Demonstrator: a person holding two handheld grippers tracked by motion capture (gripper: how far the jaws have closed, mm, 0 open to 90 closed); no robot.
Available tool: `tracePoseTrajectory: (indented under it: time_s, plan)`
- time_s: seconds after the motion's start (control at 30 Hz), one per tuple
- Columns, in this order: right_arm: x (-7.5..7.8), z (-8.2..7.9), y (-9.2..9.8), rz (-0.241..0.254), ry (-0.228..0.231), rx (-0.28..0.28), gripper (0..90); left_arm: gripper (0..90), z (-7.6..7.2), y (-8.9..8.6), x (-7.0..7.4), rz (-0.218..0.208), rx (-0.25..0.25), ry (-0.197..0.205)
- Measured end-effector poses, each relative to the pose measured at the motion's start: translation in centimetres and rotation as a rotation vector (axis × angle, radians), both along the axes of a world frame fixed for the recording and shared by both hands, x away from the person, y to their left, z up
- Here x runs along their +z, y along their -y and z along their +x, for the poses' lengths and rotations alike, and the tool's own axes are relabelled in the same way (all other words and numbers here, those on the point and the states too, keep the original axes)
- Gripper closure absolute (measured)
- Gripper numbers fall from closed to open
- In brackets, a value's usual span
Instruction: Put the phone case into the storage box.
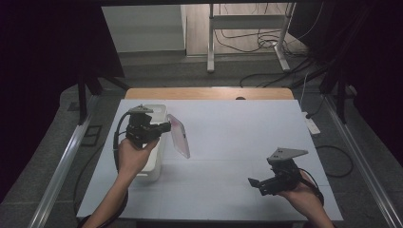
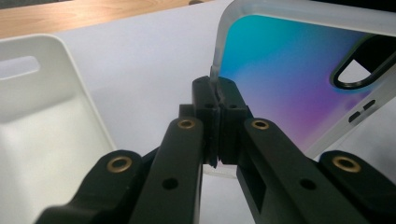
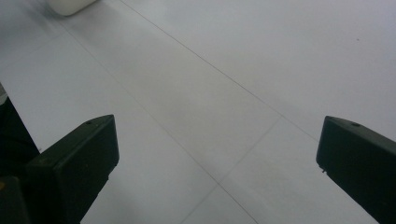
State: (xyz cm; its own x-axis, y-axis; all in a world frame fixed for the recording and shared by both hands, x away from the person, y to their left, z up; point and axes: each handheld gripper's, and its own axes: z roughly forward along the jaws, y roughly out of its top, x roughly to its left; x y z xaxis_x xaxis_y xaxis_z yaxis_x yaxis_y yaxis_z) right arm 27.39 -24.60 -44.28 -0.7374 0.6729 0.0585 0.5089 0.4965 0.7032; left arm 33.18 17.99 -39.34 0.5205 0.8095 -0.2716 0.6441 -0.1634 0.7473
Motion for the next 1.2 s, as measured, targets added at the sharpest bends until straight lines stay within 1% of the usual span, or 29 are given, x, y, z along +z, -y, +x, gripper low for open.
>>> tracePoseTrajectory:
  time_s: [0.23, 0.47, 0.5, 0.7, 0.9, 1.03, 1.1, 1.17, 1.2]
  plan:
    - [-0.5, -0.4, 1.5, -0.016, 0.000, -0.041, 0.0, 88.3, 0.5, -1.1, 0.4, -0.005, 0.025, 0.001]
    - [-0.6, -0.6, 2.7, -0.011, 0.005, -0.085, 0.0, 88.3, 0.8, -2.2, 0.8, 0.003, 0.049, 0.003]
    - [-0.6, -0.7, 2.9, -0.011, 0.005, -0.099, 0.0, 88.3, 0.8, -2.4, 0.8, 0.002, 0.053, 0.003]
    - [-0.7, -0.9, 3.7, -0.013, 0.010, -0.137, 0.0, 88.3, 1.1, -3.2, 0.9, -0.001, 0.070, 0.003]
    - [-0.7, -1.3, 5.2, -0.023, 0.005, -0.186, 0.0, 88.3, 1.5, -4.0, 1.1, 0.009, 0.087, 0.001]
    - [-0.7, -1.7, 5.8, -0.029, 0.000, -0.208, 0.0, 88.4, 1.8, -4.5, 1.3, 0.013, 0.102, -0.001]
    - [-0.7, -1.8, 6.0, -0.029, -0.003, -0.218, 0.0, 88.4, 1.8, -4.6, 1.3, 0.016, 0.103, 0.001]
    - [-0.7, -2.2, 6.5, -0.023, -0.005, -0.238, 0.0, 88.3, 1.9, -5.0, 1.5, 0.020, 0.118, 0.001]
    - [-0.7, -2.2, 6.5, -0.023, -0.005, -0.238, 0.0, 88.3, 1.9, -5.0, 1.5, 0.020, 0.118, 0.001]
